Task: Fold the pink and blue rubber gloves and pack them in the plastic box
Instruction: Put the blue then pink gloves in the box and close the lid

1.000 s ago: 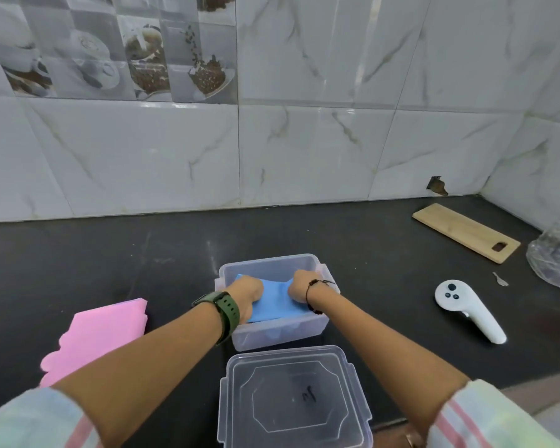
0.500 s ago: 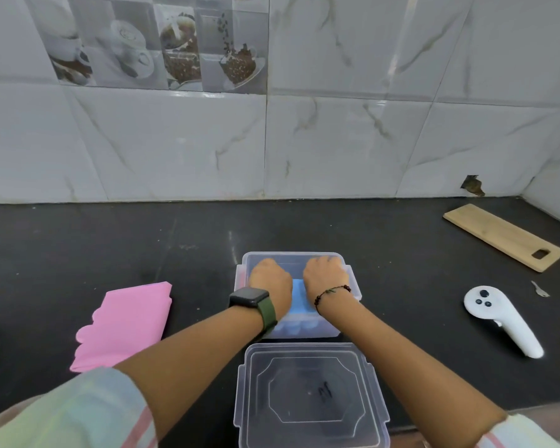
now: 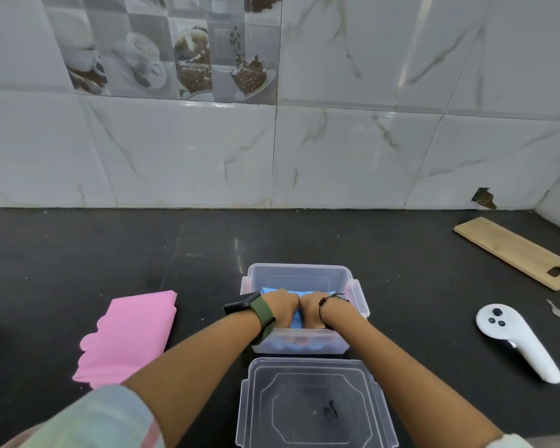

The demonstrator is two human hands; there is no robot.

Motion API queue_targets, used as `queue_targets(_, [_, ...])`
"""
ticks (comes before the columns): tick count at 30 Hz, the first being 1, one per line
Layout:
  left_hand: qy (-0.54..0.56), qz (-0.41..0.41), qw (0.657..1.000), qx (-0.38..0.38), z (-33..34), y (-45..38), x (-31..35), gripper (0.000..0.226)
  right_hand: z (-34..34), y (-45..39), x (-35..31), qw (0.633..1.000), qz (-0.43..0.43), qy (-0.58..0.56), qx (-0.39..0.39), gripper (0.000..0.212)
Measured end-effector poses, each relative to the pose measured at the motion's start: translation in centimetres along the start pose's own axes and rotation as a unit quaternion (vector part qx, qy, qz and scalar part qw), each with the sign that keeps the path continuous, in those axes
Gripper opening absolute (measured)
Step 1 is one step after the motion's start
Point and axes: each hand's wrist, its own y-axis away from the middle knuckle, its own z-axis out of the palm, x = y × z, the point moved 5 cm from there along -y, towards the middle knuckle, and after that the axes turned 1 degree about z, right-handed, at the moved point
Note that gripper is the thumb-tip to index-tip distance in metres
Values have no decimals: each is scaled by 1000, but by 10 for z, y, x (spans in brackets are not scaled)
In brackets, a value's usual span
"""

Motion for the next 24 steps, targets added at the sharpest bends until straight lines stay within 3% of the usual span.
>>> queue_targets(3, [24,1,1000,-15,-3,3,-2,39,-4,10,4,995,-9,-96,21,38])
queue_targets(5, [83,-3,996,-30,-13,11,-9,34,-13,21,8,989,-17,-145,-17,29])
queue_targets(7, [196,-6,981,10,-33,25,-22,21,-34,32,10,992,-10,-122,-33,17])
queue_targets(8, [275,-11,960,57,-44,35,-33,14,-53,36,8,993,-9,-114,-2,18])
queue_targets(10, [474,-36,866,156,-60,65,-60,7,-96,42,-10,989,-32,-111,96,27])
queue_targets(12, [645,-75,725,231,-59,100,-89,14,-132,43,-42,974,-84,-135,161,30])
queue_targets(14, [736,-137,600,283,-39,136,-117,17,-152,39,-85,959,-144,-177,166,32])
queue_targets(17, [799,-215,450,336,11,181,-147,17,-153,18,-150,951,-201,-217,93,28])
queue_targets(20, [821,-295,331,359,66,206,-154,18,-134,-3,-202,958,-217,-188,23,40])
queue_targets(22, [826,-336,275,359,93,212,-148,19,-120,-16,-225,968,-213,-136,0,48])
queue_targets(24, [829,-370,235,347,113,211,-139,16,-109,-24,-241,973,-210,-97,-13,38])
